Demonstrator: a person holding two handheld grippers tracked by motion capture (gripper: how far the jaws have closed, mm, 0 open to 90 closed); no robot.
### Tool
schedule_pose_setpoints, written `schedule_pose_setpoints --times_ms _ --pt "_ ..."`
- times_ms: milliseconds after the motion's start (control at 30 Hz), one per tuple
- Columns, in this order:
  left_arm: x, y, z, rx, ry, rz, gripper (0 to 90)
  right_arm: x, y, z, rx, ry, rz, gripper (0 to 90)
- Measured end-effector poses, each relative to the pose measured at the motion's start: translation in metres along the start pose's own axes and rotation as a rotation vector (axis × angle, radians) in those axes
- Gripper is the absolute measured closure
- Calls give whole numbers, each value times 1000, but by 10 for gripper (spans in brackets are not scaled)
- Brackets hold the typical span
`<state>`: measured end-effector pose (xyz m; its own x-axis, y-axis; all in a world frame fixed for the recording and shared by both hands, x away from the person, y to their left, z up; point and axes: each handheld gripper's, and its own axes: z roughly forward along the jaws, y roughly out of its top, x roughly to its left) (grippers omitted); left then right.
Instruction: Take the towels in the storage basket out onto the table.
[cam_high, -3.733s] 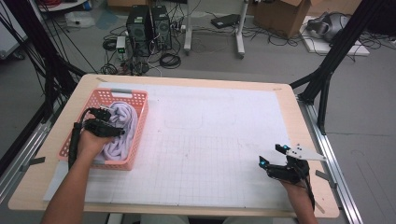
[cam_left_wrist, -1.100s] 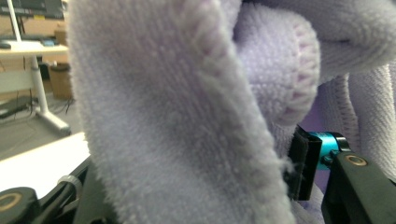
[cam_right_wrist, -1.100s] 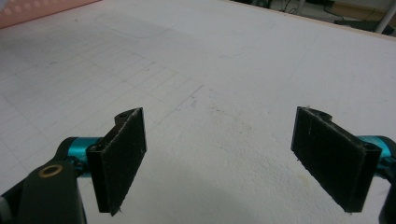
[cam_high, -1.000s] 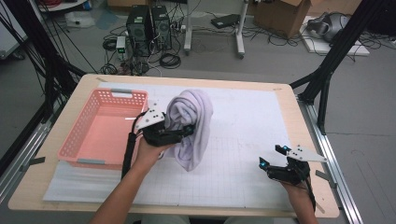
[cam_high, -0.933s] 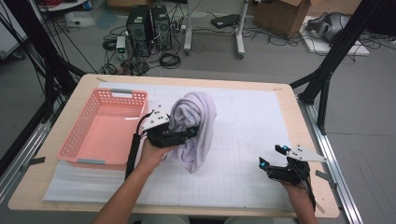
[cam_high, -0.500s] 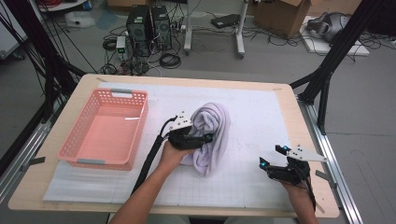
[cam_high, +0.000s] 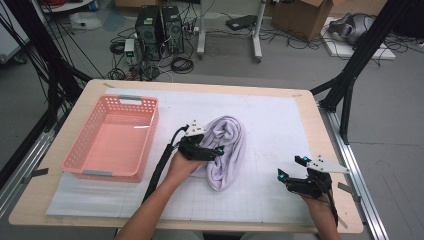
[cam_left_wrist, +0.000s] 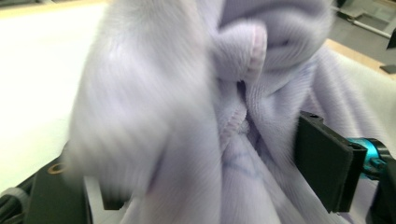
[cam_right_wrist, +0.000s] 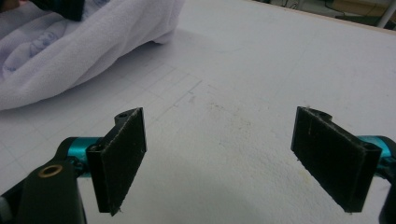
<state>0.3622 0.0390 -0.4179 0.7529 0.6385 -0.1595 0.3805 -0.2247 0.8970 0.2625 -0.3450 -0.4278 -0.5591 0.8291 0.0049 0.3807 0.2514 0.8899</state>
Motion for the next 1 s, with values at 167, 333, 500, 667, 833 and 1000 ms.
schedule_pose_setpoints --times_ms 167,333,500,667,833,1000 --pt "1 0 -37 -98 24 16 209 1 1 -1 -4 -3 4 169" --pt "0 -25 -59 -139 28 16 182 0 1 1 -1 -9 15 169" --pt "-1 -41 -65 -153 27 8 178 -4 5 8 -3 -4 58 168" --pt "-6 -48 -67 -170 11 27 183 -2 5 16 16 7 58 169" --pt "-6 -53 -68 -163 22 43 186 -4 5 20 30 6 72 169" --pt "-5 -53 -71 -176 28 48 192 -4 4 20 29 8 70 169"
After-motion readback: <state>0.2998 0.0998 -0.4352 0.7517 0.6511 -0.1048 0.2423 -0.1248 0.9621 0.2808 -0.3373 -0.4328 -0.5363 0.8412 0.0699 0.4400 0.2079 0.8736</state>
